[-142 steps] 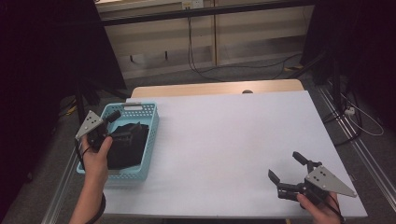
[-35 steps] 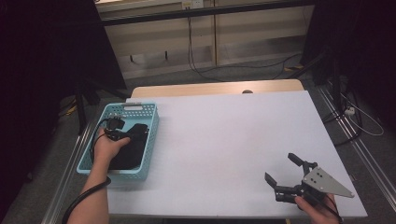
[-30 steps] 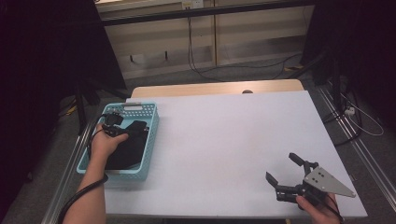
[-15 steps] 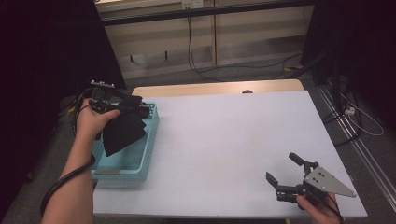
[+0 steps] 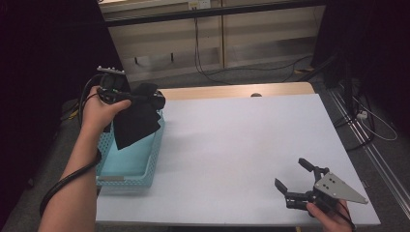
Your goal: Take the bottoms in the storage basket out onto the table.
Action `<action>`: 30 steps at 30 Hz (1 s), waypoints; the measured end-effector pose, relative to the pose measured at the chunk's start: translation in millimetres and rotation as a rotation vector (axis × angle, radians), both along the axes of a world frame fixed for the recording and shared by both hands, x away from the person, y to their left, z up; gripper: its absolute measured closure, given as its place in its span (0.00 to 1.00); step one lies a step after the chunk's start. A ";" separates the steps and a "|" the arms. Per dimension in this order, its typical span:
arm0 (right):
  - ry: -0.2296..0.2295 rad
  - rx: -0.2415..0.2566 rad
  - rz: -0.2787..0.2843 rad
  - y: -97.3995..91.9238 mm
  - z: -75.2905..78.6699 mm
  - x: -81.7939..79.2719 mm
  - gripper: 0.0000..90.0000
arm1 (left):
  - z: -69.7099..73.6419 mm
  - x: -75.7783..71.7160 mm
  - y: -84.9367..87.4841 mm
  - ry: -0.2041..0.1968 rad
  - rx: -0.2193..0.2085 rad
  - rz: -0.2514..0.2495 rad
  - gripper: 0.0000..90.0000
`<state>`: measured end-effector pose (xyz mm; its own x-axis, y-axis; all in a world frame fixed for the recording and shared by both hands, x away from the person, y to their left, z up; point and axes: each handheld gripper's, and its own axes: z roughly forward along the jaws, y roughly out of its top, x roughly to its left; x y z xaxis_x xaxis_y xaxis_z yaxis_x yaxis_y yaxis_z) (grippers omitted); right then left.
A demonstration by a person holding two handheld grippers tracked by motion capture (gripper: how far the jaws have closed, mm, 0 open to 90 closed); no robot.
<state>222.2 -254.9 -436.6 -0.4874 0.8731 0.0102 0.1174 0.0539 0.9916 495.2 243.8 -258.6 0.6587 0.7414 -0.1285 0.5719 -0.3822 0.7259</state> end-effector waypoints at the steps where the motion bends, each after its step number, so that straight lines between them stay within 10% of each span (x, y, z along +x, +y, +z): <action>1: 0.001 0.000 0.000 0.2 -0.1 0.0 0.01 | 0.8 -0.9 -4.2 -0.003 0.000 -0.009 0.80; 30: 0.003 -0.024 0.000 0.5 -0.5 0.9 0.01 | -7.3 -27.2 -89.3 -0.058 -0.067 -0.219 0.79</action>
